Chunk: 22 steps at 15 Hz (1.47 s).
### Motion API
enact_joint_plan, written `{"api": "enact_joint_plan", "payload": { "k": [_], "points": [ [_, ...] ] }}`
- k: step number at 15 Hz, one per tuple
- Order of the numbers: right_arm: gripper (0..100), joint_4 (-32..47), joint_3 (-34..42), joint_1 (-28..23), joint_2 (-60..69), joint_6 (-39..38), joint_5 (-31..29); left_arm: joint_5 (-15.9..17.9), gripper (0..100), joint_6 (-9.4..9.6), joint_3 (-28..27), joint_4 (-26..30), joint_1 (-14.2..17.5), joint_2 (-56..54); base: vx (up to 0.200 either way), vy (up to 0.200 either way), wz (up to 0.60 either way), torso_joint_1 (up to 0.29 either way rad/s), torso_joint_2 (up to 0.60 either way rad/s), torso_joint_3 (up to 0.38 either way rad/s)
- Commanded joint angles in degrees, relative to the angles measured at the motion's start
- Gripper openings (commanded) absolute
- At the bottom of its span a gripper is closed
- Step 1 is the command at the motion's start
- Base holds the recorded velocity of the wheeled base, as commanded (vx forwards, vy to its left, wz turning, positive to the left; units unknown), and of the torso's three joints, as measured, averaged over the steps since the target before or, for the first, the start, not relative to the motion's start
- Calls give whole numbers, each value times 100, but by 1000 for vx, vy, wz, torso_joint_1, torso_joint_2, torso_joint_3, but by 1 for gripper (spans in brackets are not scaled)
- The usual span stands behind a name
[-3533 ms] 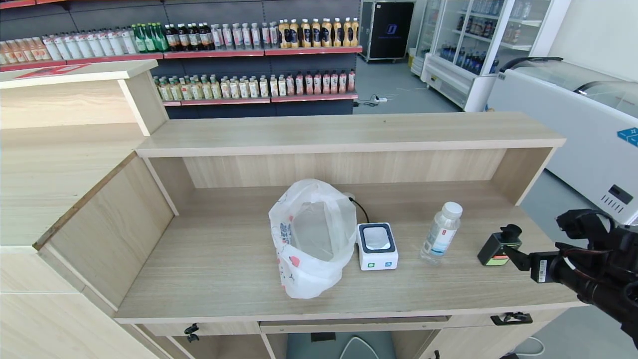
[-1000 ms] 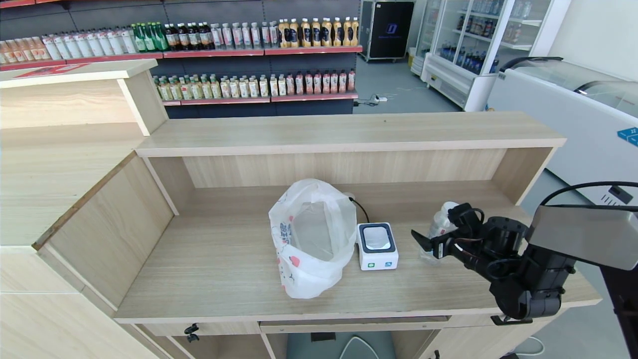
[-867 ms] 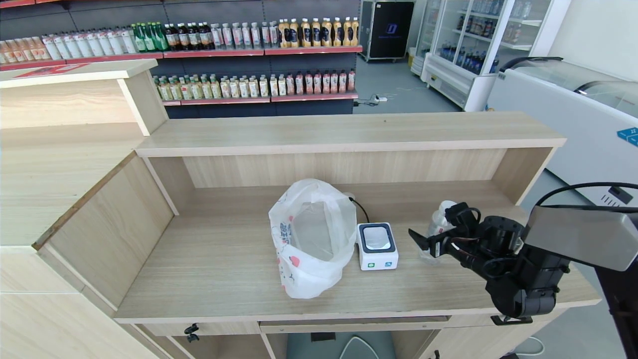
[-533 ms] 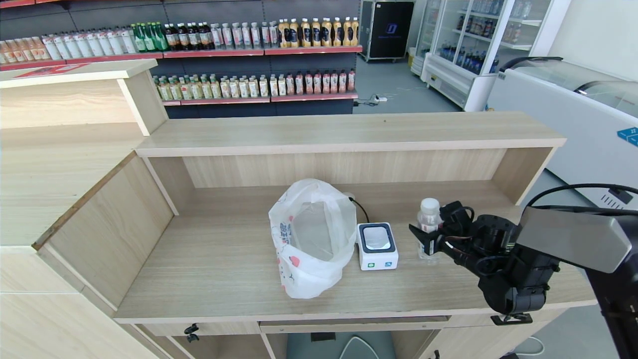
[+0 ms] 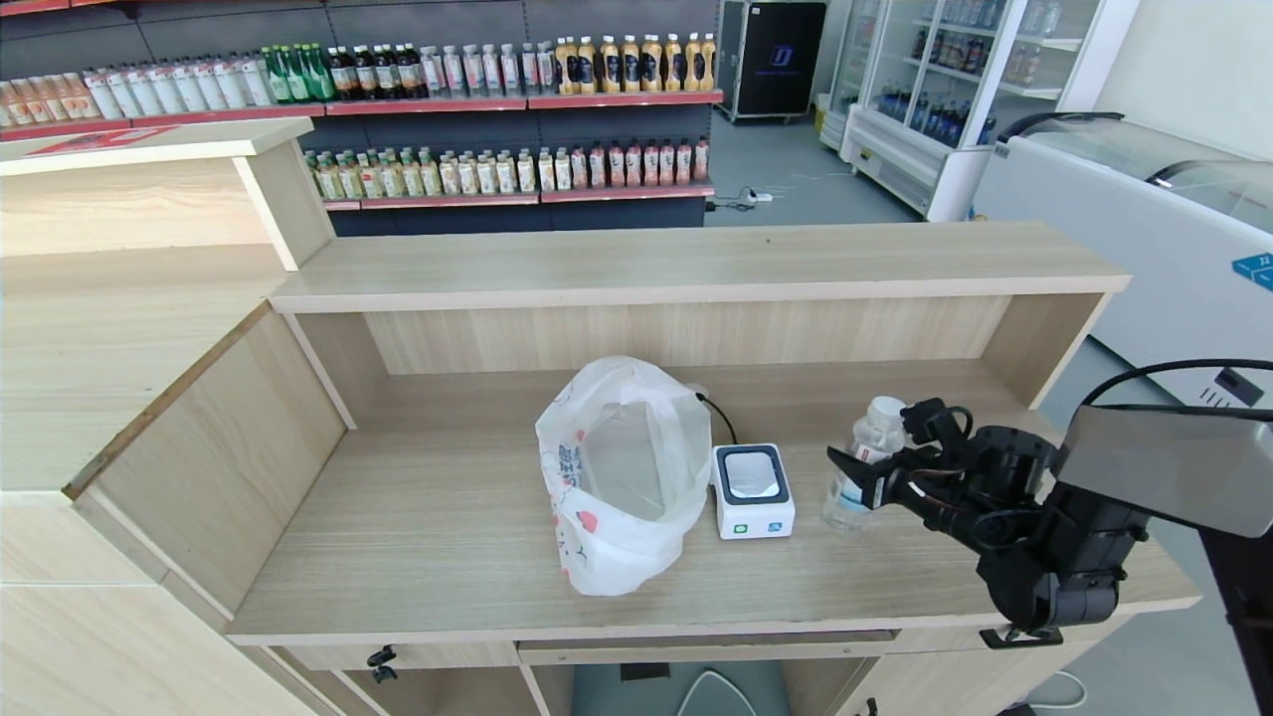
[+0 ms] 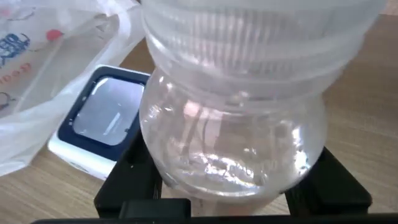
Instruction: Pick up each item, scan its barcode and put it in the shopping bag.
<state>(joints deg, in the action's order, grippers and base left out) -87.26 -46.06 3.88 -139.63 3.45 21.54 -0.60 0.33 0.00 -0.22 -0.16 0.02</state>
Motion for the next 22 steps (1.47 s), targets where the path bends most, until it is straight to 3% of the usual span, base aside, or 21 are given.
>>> {"api": "enact_joint_plan", "payload": {
  "k": [1, 6, 7, 11, 16, 19, 22],
  "points": [
    [0, 60, 536, -133, 1052, -424, 474, -2, 100, 2, 0, -4, -2, -2, 0, 0, 0, 0, 0, 0],
    [0, 1457, 1398, -643, 3601, -1154, 1950, -2, 100, 2, 0, -4, -2, -2, 0, 0, 0, 0, 0, 0],
    [0, 2284, 1398, -801, 4506, -1285, 2416, -2, 100, 2, 0, -4, -2, -2, 0, 0, 0, 0, 0, 0],
    [0, 4077, 1143, -853, 6150, -1725, 3146, -2, 100, 2, 0, -4, -2, -2, 0, 0, 0, 0, 0, 0],
    [0, 5202, 598, -818, 7152, -2665, 3603, -2, 100, 2, 0, -4, -2, -2, 0, 0, 0, 0, 0, 0],
    [0, 5342, 598, -810, 7617, -3061, 4543, -2, 100, 2, 0, -4, -2, -2, 0, 0, 0, 0, 0, 0],
    [0, 5342, 712, -739, 7881, -3087, 5114, -2, 100, 2, 0, -4, -2, -2, 0, 0, 0, 0, 0, 0]
  ]
}}
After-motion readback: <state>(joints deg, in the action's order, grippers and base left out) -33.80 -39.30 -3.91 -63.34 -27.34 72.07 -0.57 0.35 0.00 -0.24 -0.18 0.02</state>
